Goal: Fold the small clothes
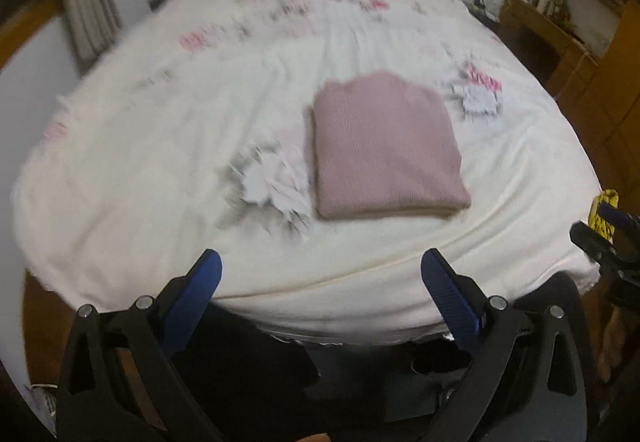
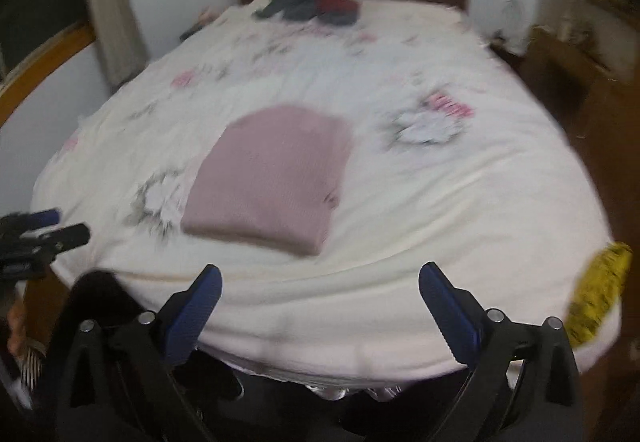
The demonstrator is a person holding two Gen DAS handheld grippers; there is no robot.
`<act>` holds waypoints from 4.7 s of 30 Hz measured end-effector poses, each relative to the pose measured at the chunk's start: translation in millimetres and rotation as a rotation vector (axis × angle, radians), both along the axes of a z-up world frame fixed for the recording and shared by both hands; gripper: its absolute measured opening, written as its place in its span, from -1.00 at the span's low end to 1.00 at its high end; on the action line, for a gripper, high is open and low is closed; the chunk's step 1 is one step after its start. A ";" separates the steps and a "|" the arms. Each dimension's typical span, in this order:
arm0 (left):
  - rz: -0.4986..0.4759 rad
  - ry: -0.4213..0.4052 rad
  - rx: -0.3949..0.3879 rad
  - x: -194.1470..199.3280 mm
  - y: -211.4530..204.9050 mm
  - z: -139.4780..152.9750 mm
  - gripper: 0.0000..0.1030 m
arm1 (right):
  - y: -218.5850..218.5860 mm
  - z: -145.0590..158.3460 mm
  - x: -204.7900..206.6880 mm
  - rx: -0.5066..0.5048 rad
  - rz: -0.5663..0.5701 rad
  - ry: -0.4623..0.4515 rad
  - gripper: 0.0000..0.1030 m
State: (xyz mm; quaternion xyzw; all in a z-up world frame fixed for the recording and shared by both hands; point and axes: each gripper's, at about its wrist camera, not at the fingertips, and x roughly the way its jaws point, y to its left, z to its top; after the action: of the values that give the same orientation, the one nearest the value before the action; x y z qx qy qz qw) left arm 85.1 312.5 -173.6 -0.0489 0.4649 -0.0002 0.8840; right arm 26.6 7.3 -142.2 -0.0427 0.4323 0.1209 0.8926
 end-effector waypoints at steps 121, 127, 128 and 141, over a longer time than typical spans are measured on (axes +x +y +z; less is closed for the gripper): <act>-0.061 -0.051 0.005 -67.9 -59.1 94.2 0.94 | 24.8 111.2 -62.1 -0.071 -0.020 -0.058 0.93; -0.059 -0.052 0.005 -69.3 -60.4 94.8 0.94 | 25.3 111.3 -62.7 -0.071 -0.021 -0.059 0.93; -0.059 -0.052 0.005 -68.9 -60.3 94.9 0.94 | 25.2 111.3 -62.7 -0.070 -0.020 -0.059 0.93; -0.062 -0.048 0.010 -70.2 -61.5 96.9 0.94 | 24.6 111.2 -58.5 -0.052 -0.013 -0.047 0.93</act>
State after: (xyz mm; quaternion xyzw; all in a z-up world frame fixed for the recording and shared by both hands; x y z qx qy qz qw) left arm 14.9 250.9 -76.8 -0.0302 0.4447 -0.0266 0.8948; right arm -31.9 31.9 -31.0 -0.0660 0.4144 0.1026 0.9019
